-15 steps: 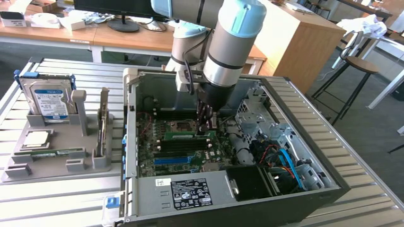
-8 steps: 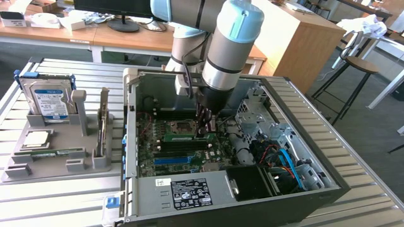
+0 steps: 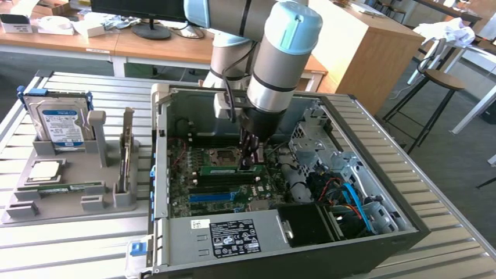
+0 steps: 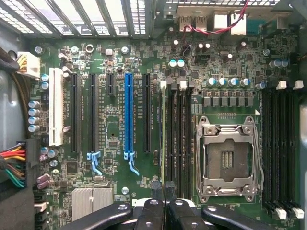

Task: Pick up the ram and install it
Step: 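Pick up the ram and move it above insertion slot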

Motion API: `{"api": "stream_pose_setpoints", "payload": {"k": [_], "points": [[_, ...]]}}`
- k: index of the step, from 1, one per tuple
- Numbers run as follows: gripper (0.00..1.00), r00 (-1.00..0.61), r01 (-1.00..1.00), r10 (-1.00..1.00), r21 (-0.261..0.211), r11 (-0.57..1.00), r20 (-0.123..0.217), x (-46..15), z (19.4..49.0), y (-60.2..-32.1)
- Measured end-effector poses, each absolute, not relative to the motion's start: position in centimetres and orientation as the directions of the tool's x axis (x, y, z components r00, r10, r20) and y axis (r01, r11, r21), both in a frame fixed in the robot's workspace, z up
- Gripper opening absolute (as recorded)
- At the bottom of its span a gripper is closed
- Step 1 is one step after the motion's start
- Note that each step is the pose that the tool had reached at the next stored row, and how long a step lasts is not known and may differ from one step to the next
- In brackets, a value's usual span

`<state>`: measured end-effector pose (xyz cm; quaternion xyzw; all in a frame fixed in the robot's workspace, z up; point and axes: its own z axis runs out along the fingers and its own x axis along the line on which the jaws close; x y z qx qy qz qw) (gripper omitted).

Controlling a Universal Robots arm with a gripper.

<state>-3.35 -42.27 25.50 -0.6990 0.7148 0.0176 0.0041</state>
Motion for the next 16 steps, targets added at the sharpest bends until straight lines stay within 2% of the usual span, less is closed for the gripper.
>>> {"api": "stream_pose_setpoints", "payload": {"k": [16], "points": [[0.11,-0.022,-1.0,-0.999,0.019,0.022,-0.03,-3.43,24.86,-42.04]]}}
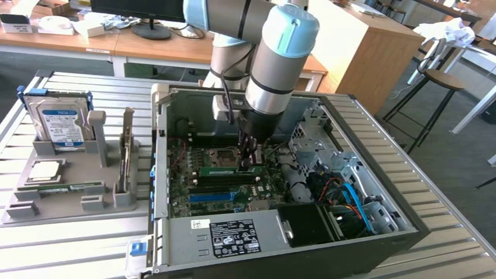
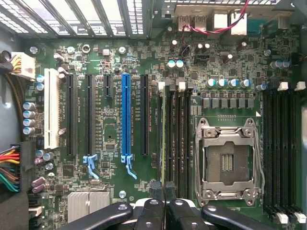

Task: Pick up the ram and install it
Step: 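Pick up the ram and move it above insertion slot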

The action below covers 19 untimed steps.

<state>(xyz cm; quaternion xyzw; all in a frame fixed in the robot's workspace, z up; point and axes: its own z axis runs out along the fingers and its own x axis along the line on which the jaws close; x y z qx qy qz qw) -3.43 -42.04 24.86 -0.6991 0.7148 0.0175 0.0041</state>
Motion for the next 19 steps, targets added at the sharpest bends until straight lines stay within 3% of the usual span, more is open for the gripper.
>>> {"api": "stream_pose_setpoints", "payload": {"k": [19], "points": [[0.11,-0.022,-1.0,-0.999,0.019,0.022,-0.031,-3.43,24.12,-41.9]]}}
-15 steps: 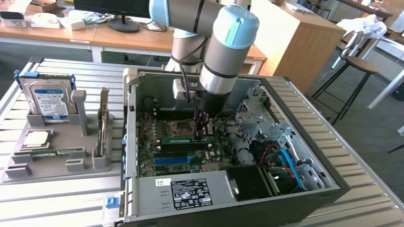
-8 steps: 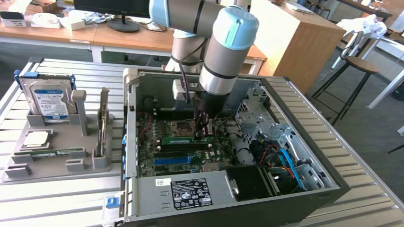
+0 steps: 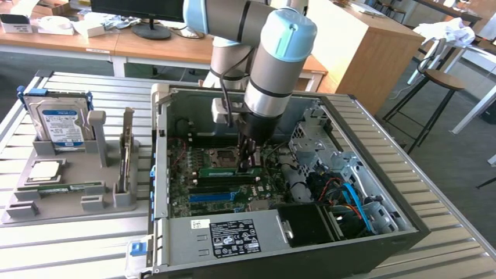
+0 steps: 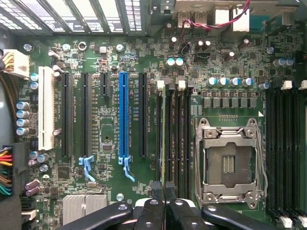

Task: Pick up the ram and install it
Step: 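Pick up the ram and move it above insertion slot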

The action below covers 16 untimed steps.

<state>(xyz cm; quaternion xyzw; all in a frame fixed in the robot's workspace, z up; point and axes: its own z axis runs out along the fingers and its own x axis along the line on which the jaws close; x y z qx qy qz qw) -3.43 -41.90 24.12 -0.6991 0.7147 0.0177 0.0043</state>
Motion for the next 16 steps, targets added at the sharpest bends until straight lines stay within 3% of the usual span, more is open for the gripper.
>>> {"api": "stream_pose_setpoints", "payload": {"k": [16], "points": [[0.11,-0.022,-1.0,-0.999,0.019,0.022,-0.031,-3.44,23.72,-41.9]]}}
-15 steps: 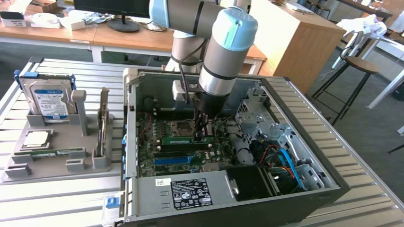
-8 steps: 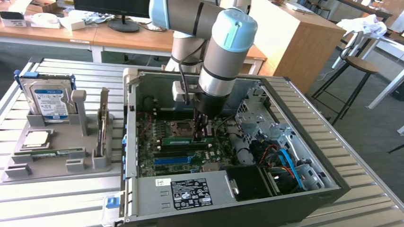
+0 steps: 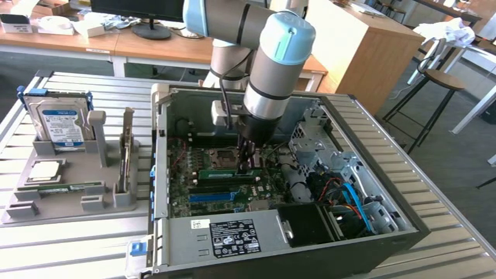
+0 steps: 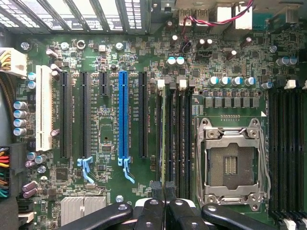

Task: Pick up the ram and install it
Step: 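Pick up the ram and move it above insertion slot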

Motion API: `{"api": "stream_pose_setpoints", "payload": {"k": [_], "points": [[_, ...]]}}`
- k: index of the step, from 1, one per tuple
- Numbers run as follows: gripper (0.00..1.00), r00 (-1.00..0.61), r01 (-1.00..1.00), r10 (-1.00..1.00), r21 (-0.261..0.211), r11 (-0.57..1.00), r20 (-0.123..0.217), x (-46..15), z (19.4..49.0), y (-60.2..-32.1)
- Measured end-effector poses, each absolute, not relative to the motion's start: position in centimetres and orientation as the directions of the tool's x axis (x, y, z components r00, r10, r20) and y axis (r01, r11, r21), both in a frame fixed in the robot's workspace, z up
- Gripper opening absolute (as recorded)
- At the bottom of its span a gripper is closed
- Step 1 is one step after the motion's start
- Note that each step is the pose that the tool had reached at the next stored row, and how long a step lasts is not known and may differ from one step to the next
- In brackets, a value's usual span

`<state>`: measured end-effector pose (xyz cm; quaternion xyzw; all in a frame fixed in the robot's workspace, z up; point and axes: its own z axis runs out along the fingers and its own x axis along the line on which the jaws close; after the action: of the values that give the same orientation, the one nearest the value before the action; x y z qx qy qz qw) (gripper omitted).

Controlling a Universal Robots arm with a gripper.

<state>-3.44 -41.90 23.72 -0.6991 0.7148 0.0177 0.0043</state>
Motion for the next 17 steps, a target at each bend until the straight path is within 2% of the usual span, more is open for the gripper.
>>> {"api": "stream_pose_setpoints", "payload": {"k": [17], "points": [[0.11,-0.022,-1.0,-0.999,0.019,0.022,-0.031,-3.39,23.43,-41.9]]}}
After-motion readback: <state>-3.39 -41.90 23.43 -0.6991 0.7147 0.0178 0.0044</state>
